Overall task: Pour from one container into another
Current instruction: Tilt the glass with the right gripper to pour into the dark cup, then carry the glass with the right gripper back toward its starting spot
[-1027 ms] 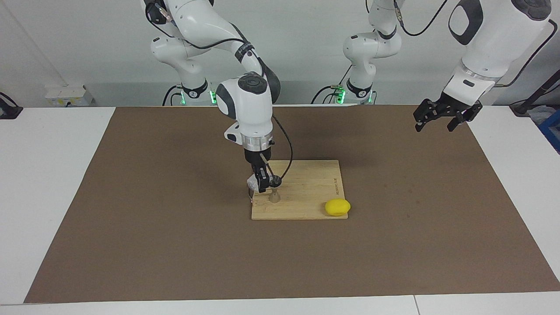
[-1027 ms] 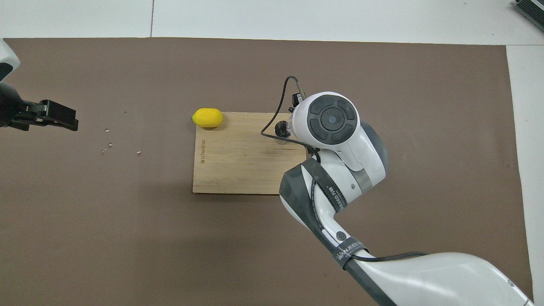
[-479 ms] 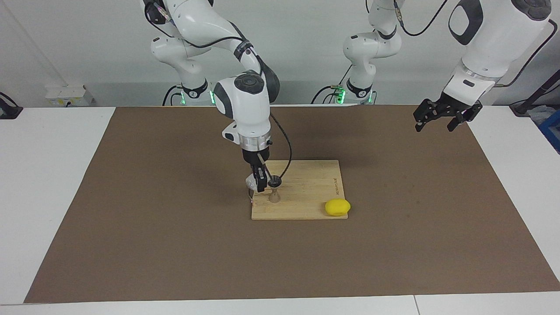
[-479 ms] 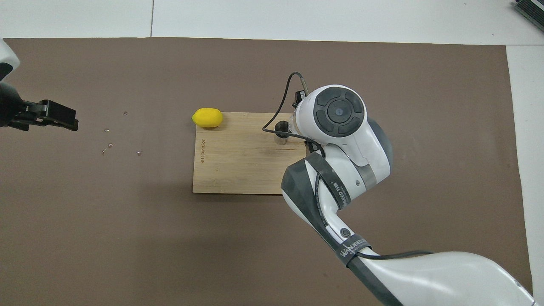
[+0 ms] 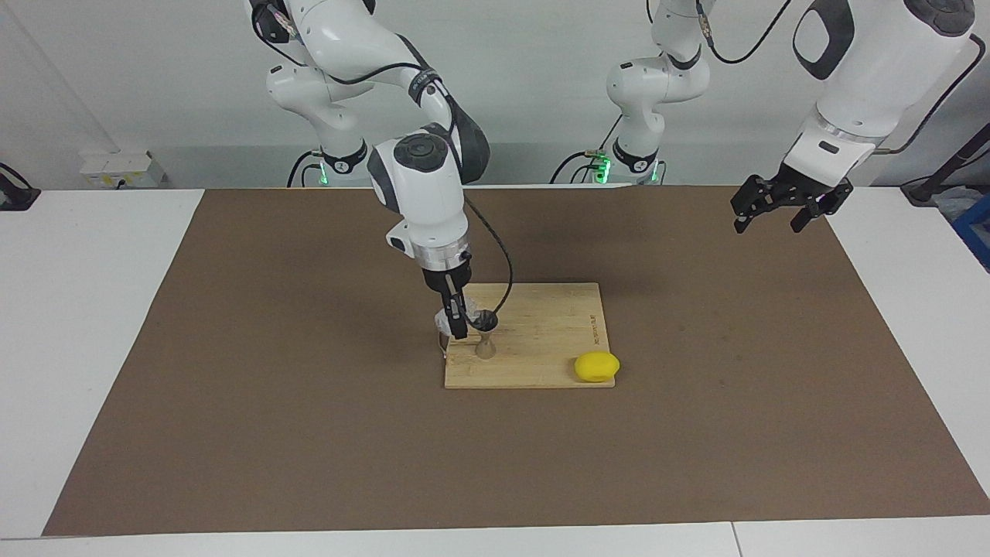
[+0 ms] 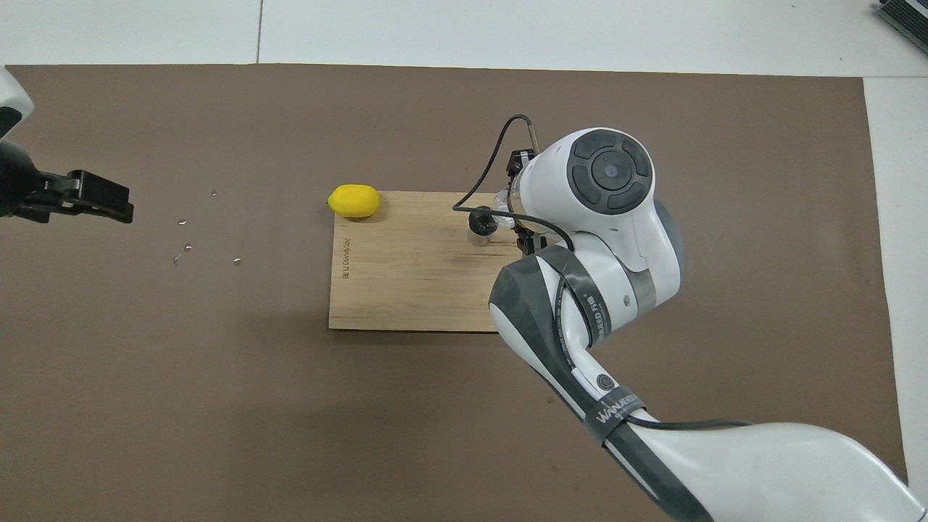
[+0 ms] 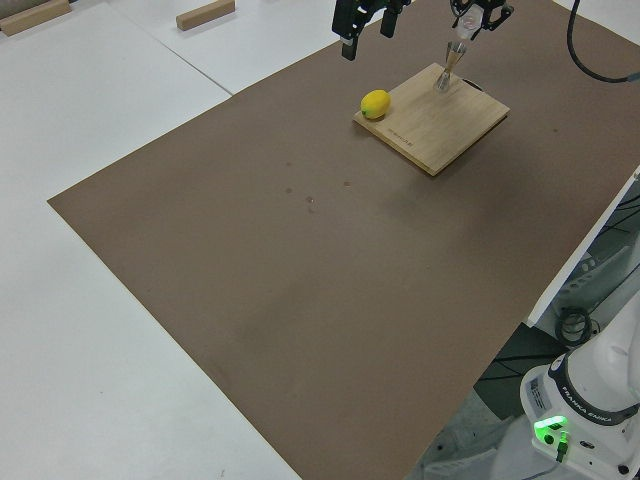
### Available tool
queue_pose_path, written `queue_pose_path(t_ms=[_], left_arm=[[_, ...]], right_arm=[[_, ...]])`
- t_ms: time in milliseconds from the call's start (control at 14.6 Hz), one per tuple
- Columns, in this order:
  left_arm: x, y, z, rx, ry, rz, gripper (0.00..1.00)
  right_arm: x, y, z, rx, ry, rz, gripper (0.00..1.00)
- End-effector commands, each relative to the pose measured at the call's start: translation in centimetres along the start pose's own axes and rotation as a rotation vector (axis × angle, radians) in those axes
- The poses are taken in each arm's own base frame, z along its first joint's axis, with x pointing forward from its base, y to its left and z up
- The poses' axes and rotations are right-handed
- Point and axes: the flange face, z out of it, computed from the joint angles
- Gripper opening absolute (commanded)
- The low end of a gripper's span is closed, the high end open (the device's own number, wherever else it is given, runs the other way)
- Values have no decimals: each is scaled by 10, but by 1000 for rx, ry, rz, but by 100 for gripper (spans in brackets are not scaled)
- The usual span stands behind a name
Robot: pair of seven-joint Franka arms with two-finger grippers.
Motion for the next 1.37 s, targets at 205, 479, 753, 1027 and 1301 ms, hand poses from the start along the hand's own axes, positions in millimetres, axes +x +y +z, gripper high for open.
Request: queue_pose_path(t_ms=[205, 479, 753, 1027, 1301], left_arm=[[-6, -3, -1, 19, 13, -14, 100], [-6, -4, -1, 19, 13, -14, 100], [-6, -3, -1, 19, 13, -12, 100], [-6, -3, -1, 19, 13, -14, 100], [-6, -4, -1, 19, 13, -14, 100]], right_arm=[[4, -6, -2, -26, -63, 29, 0], [9, -8, -3, -47, -157, 31, 0], [30, -11, -1, -80, -218, 53, 0], [58, -16, -2, -100, -307, 119, 0], [102, -15, 5, -112, -414, 202, 0]])
